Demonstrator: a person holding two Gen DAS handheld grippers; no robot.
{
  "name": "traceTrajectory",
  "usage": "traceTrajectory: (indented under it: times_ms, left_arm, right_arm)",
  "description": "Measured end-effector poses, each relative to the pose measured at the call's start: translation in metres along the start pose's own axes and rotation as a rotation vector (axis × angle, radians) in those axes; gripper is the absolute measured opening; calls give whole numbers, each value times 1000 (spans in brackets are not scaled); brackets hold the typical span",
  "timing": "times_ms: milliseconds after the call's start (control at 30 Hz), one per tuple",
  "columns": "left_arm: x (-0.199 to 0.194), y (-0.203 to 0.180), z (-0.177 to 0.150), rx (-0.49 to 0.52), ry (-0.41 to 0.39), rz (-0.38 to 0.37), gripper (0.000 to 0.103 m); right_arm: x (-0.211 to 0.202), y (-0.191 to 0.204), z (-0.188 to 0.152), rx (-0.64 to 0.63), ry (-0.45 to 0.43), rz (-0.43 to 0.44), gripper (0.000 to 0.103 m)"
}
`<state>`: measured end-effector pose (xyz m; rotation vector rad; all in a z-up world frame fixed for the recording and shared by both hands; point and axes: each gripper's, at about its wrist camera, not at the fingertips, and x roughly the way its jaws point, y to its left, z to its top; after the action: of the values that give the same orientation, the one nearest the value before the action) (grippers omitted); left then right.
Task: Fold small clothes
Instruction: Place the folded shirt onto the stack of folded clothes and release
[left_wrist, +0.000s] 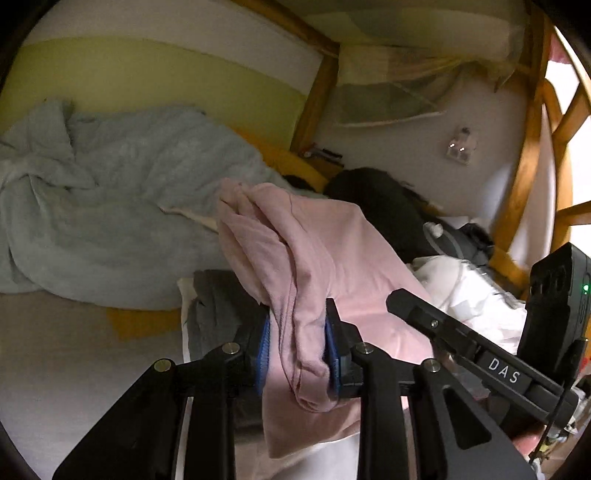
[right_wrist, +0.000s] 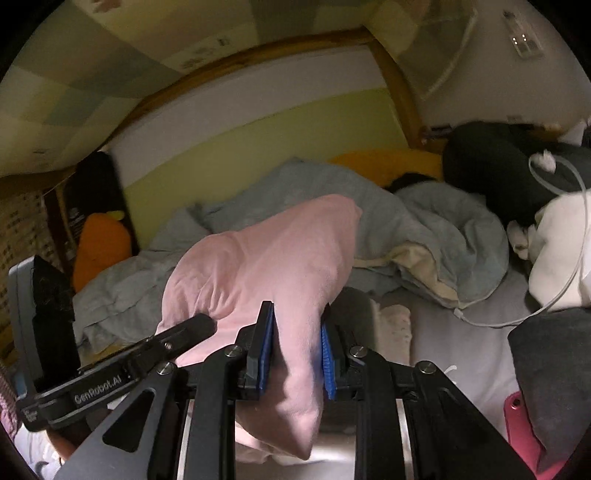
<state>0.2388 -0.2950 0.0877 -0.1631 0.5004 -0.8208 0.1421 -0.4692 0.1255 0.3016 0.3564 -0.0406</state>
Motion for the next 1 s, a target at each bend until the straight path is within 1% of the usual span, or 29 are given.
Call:
traceTrajectory:
  times_ms: [100,167,200,233,333,367,400,433,500,533,567,600,633,667,733,800,900,967,1000]
  left_arm:
    - [29,14,-19,-42,29,27,27]
    - [33,17,-30,-30,15,44,34]
    - [32,15,-32,-21,3,50,42]
    - [31,16,-32,-13,-3,68,52]
    - [25,23,-29,0,-8,101,61]
    - [19,23,-28,20,-12,119,63]
    - [13,20,-27,54,-24,148,68]
    - [5,14,-26,100,-45,186,76]
    - [-14,8,-29,172,-109,259,82]
    - [-23,7,-31,188,-135,275,88]
    - [-35,7,-33,195,-165,288,91]
    - [-45,7,-35,195,-194,296,99]
    - [-57,6,-38,192,-230,303,102]
    - [-69,7,-41,187,-263,308,102]
    - [-89,5,-48,186,-312,319,102]
    - [-103,4,-56,197,-349,340,102]
    - [-119,4,-68,239,-393,398,102]
    - [-124,6,-77,238,-415,414,102]
    - [-125,8,-81,236,-413,416,102]
  right_arm:
    - [26,-15,-14,-14,58,-17,23]
    - [34,-21,-22,-17,76,-27,24]
    - [35,-23,-25,-16,73,-30,24]
    - [34,-23,-25,-11,71,-30,26]
    - [32,-22,-25,-3,66,-38,31]
    - [30,-18,-26,-9,60,-55,37]
    - [28,-17,-26,-17,50,-75,42]
    - [23,-13,-27,-35,31,-99,51]
    - [12,-8,-30,-73,-4,-118,52]
    - [5,-5,-31,-89,-25,-130,56]
    - [-6,-1,-34,-108,-66,-159,65]
    - [-17,2,-36,-114,-107,-184,71]
    - [-26,4,-38,-116,-136,-192,86]
    - [-36,6,-41,-119,-177,-195,97]
    - [-57,10,-51,-121,-250,-206,103]
    - [-70,14,-63,-125,-290,-236,103]
    - [-77,15,-78,-124,-292,-288,103]
    - [-77,14,-86,-150,-293,-318,103]
    - [-77,14,-91,-166,-296,-334,103]
